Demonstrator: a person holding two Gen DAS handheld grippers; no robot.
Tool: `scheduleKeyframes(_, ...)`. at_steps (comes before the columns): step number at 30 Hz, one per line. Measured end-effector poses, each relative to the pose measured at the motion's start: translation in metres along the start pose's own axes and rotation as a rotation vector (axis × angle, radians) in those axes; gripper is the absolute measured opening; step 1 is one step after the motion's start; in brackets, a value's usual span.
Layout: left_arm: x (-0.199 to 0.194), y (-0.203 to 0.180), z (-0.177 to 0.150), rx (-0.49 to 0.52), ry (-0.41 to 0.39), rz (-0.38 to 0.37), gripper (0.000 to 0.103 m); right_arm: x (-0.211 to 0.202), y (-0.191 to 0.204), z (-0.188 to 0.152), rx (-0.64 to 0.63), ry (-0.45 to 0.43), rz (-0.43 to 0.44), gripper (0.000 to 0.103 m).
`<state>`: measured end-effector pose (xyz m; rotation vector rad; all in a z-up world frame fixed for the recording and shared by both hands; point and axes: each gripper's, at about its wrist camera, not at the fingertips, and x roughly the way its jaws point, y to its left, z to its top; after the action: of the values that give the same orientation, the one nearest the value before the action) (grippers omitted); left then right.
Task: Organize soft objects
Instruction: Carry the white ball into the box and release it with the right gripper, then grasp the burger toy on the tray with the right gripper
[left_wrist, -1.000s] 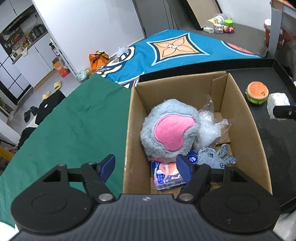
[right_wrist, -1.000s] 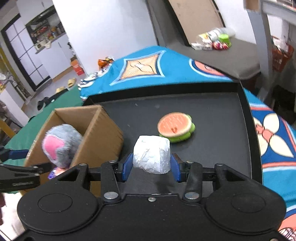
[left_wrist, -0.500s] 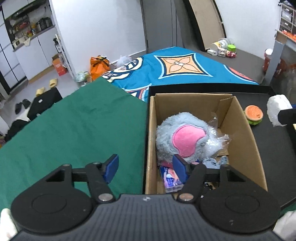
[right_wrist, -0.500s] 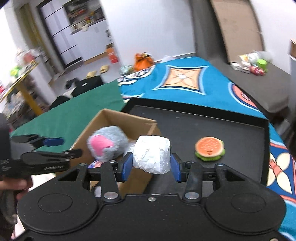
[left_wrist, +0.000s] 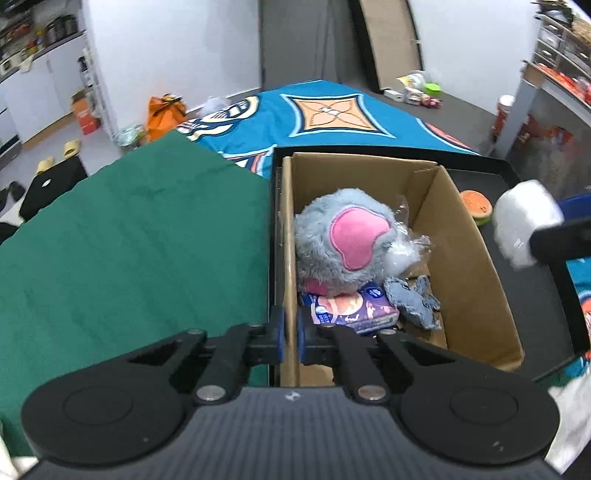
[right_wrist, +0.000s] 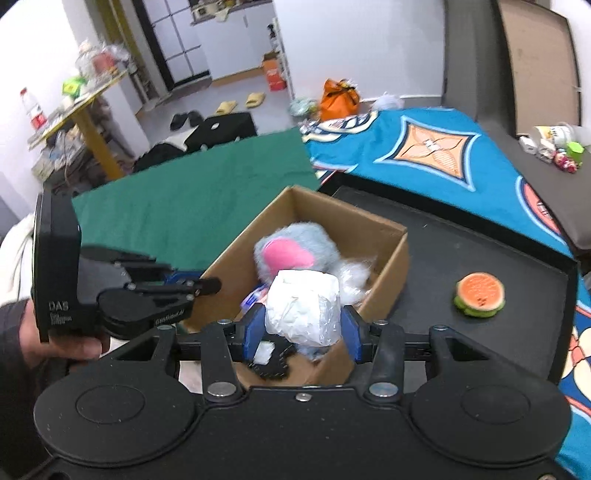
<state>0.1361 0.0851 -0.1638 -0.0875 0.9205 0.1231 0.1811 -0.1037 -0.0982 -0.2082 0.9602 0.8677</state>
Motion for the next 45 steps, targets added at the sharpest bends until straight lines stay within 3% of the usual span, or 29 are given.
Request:
scheduleKeyframes(7, -0.004, 0.006, 0.001, 0.055, 0.012, -0.048, 0.007, 0.021, 0.011, -0.011, 0.008, 0.054, -0.018, 0.053)
scheduleKeyframes(13, 0.000, 0.014, 0.004, 0.056, 0.052, -0.072, 0.008, 0.012, 0.003, -0.016, 0.023, 0.030, -0.078, 0.058)
scheduleKeyframes(20, 0.003, 0.002, 0.014, 0.154, 0.085, -0.062, 0.011, 0.004, -0.017, -0.023, 0.041, -0.013, -0.143, 0.067)
scheduleKeyframes(23, 0.007, -0.009, 0.019, 0.223, 0.103, -0.013, 0.018, 0.004, -0.027, -0.026, 0.064, -0.048, -0.165, 0.072)
scheduleKeyframes(25, 0.009, -0.017, 0.018, 0.263, 0.098, 0.007, 0.029, 0.007, -0.038, -0.029, 0.092, -0.072, -0.174, 0.075)
scheduleKeyframes(27, 0.010, -0.025, 0.017, 0.298, 0.098, 0.014, 0.047, 0.009, -0.049, -0.032, 0.114, -0.087, -0.186, 0.077)
scheduleKeyframes(30, 0.012, -0.036, 0.016, 0.335, 0.102, 0.021, 0.054, 0.018, -0.070, -0.039, 0.161, -0.096, -0.197, 0.077)
scheduleKeyframes(35, 0.018, -0.043, 0.022, 0.370, 0.111, 0.063, 0.060, 0.033, -0.097, -0.045, 0.188, -0.109, -0.215, 0.080)
scheduleKeyframes(45, 0.030, -0.051, 0.035, 0.369, 0.123, 0.156, 0.063, 0.076, -0.144, -0.041, 0.177, -0.141, -0.234, 0.086)
